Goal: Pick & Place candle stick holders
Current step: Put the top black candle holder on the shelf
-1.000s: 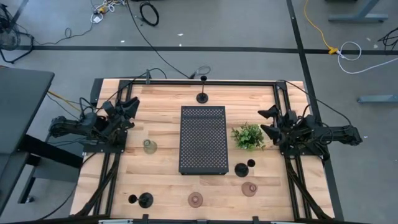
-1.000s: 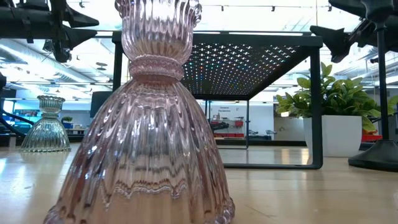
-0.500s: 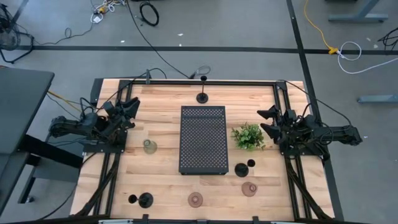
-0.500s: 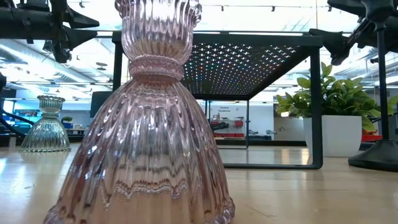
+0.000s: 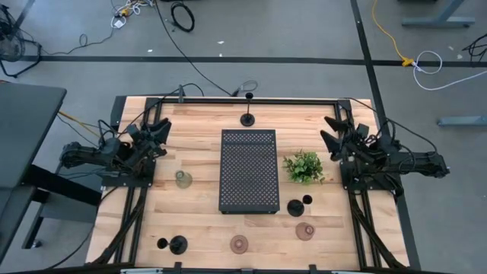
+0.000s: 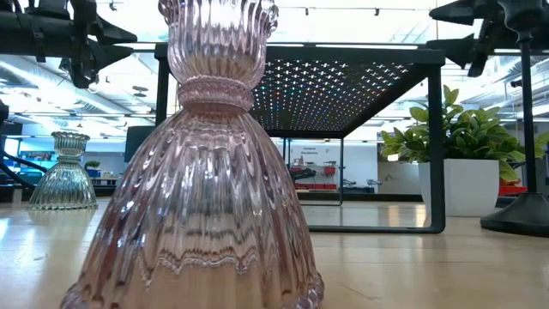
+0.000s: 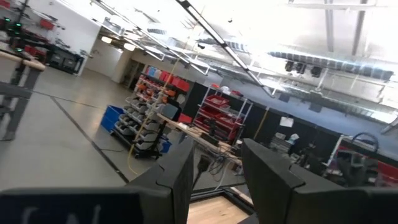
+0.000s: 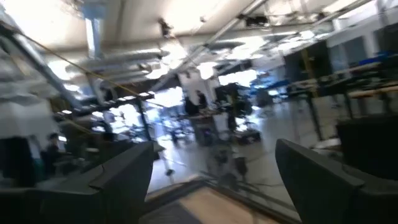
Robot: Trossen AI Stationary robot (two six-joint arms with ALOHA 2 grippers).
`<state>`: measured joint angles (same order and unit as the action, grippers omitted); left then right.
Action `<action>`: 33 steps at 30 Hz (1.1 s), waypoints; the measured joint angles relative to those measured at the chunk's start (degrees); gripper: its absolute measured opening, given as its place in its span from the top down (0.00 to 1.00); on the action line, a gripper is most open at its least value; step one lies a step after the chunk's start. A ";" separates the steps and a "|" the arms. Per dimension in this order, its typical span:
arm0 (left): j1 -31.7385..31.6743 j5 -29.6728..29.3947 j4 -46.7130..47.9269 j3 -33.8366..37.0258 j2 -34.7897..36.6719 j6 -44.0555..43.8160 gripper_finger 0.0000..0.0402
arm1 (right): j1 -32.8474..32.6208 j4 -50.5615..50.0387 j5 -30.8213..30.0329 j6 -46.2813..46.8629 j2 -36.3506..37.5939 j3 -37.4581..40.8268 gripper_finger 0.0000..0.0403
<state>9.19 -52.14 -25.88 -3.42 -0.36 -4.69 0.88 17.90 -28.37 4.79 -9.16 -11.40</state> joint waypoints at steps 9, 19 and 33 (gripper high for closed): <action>0.00 -0.37 0.47 0.00 0.00 0.00 0.66 | 7.27 -1.41 -2.60 -5.44 -14.90 -11.71 0.17; 0.00 -0.37 1.45 0.00 0.00 -0.15 0.66 | 21.67 -3.31 7.00 -6.02 -34.41 -23.63 0.17; 0.00 -0.34 2.24 0.00 0.00 -0.18 0.66 | 33.33 3.89 29.31 1.13 -60.25 -30.16 0.17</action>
<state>9.19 -52.49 -23.64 -3.42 -0.36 -4.86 34.22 21.79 0.93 5.92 -69.41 -41.57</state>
